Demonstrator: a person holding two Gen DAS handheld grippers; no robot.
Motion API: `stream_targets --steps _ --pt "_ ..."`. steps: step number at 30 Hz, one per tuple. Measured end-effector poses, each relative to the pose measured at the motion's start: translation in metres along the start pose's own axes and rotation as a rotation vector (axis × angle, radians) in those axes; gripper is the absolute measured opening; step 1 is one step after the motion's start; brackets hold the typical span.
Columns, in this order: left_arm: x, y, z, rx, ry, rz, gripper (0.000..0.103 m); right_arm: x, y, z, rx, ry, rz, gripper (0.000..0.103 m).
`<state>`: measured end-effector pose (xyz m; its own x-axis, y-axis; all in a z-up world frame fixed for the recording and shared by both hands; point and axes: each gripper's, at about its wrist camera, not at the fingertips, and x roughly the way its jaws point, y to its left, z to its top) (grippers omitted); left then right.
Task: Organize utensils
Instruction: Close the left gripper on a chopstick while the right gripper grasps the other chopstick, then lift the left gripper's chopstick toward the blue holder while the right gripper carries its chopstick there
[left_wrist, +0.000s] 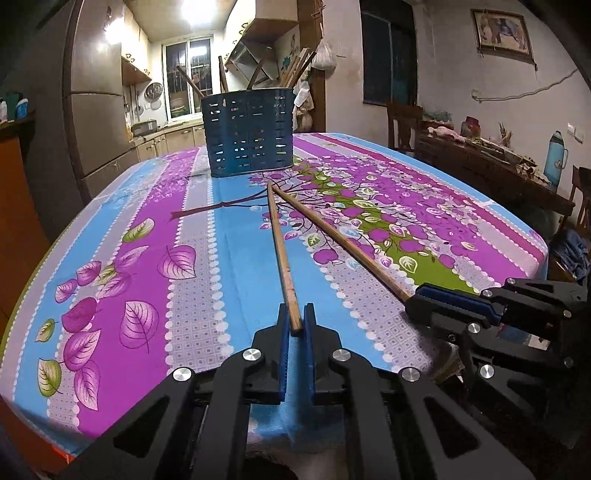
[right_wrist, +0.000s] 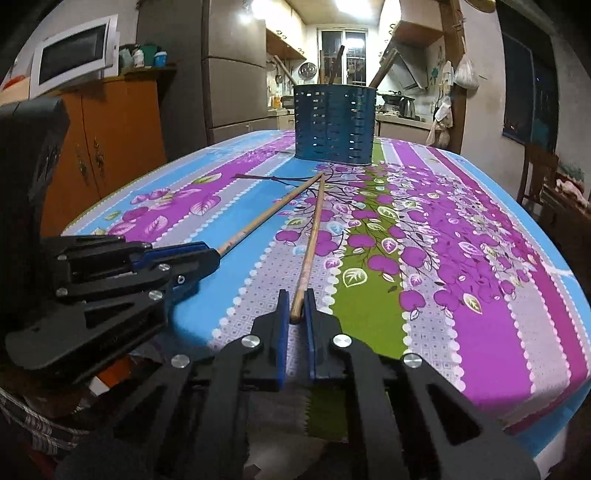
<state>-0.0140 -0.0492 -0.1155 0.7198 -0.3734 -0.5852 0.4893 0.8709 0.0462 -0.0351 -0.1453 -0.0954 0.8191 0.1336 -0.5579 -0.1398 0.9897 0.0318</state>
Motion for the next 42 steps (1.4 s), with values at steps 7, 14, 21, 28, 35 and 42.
stream_targets --steps 7,14,21,28,35,42 --pt "0.001 0.000 0.001 0.000 -0.012 0.022 0.008 -0.003 -0.009 0.001 0.051 -0.021 -0.001 0.005" --pt "-0.010 0.008 0.010 -0.017 -0.062 0.068 0.008 -0.017 -0.017 0.010 0.065 -0.071 -0.022 0.005" --pt "-0.038 0.019 0.030 -0.028 -0.142 0.116 0.008 -0.041 -0.027 0.035 0.048 -0.167 -0.047 0.005" --pt "-0.067 0.031 0.065 -0.054 -0.212 0.121 0.008 -0.057 -0.038 0.071 0.055 -0.252 -0.019 0.005" --pt "-0.084 0.036 0.099 -0.079 -0.260 0.125 0.008 -0.063 -0.047 0.106 0.074 -0.307 0.020 0.005" --pt "-0.090 0.033 0.128 -0.066 -0.279 0.164 0.008 -0.063 -0.047 0.138 0.062 -0.351 0.038 0.005"
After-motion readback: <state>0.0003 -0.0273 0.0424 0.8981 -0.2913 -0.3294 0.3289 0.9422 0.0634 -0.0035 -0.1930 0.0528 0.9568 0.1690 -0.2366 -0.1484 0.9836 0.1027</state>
